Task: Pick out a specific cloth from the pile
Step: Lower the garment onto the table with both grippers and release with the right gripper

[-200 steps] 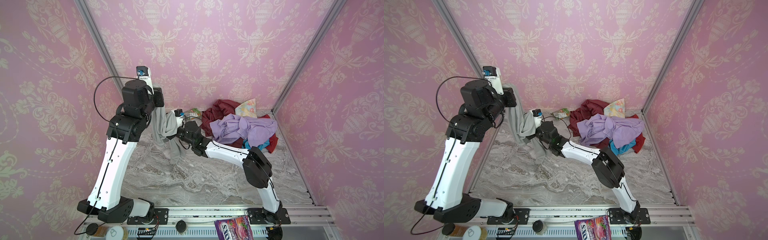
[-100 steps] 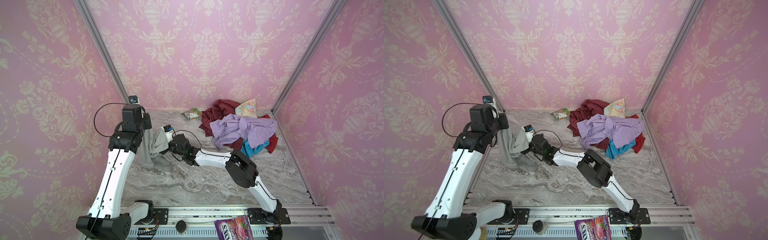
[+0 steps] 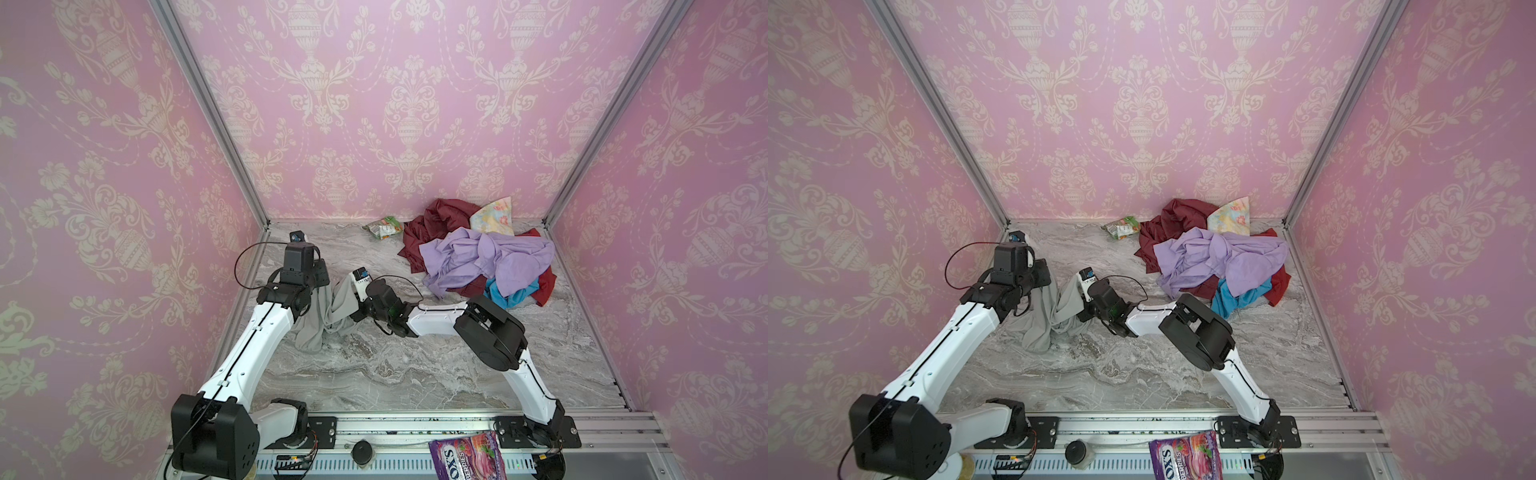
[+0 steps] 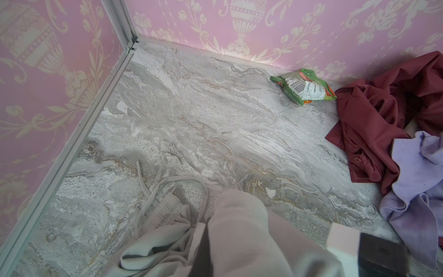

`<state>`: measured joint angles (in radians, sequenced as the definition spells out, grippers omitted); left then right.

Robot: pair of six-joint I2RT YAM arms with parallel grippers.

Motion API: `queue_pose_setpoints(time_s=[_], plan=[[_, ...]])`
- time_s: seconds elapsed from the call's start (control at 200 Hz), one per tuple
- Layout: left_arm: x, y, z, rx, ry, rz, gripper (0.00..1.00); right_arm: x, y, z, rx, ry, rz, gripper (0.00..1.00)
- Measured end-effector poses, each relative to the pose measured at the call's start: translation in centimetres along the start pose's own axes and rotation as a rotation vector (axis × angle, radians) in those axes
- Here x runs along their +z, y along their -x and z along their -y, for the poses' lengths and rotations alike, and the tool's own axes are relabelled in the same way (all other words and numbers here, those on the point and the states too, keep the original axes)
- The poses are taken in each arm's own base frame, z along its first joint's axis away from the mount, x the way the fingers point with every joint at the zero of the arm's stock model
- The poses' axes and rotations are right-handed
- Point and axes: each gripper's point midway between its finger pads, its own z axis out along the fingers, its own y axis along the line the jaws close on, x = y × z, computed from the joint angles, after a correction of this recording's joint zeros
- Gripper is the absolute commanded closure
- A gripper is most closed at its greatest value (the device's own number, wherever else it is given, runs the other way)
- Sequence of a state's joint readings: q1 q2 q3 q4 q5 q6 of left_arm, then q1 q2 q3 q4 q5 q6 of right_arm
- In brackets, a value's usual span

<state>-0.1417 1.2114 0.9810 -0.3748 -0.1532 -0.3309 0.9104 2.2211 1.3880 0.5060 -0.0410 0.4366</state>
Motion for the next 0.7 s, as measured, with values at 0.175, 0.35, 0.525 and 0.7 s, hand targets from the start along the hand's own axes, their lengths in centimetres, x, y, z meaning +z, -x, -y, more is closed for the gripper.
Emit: queue_pose_setpoints(time_s=[0.175,0.35,0.525,0.7], plan=[[2.5,-3.3,-0.3,-0.028,0.005,-0.062,1.0,-2.2,1.6,1.6,-0.01,-0.064,-0.02,0.24],[5.1,-6.2,-0.7,-0.036,0.027,-0.128,1.0,-4.6,2.5,1.9,-0.072,-0.117,-0.083,0.15],[7.5,-9.0,0.3,-0.021,0.028,-0.194,1.0,-7.1,1.9,3.7,-0.125,-0.206,-0.183,0.13],[10.0,-12.7,1.6,0.012,0.031,-0.275,1.0,-11.7,4.3,8.2,-0.074,-0.316,-0.164,0.09]])
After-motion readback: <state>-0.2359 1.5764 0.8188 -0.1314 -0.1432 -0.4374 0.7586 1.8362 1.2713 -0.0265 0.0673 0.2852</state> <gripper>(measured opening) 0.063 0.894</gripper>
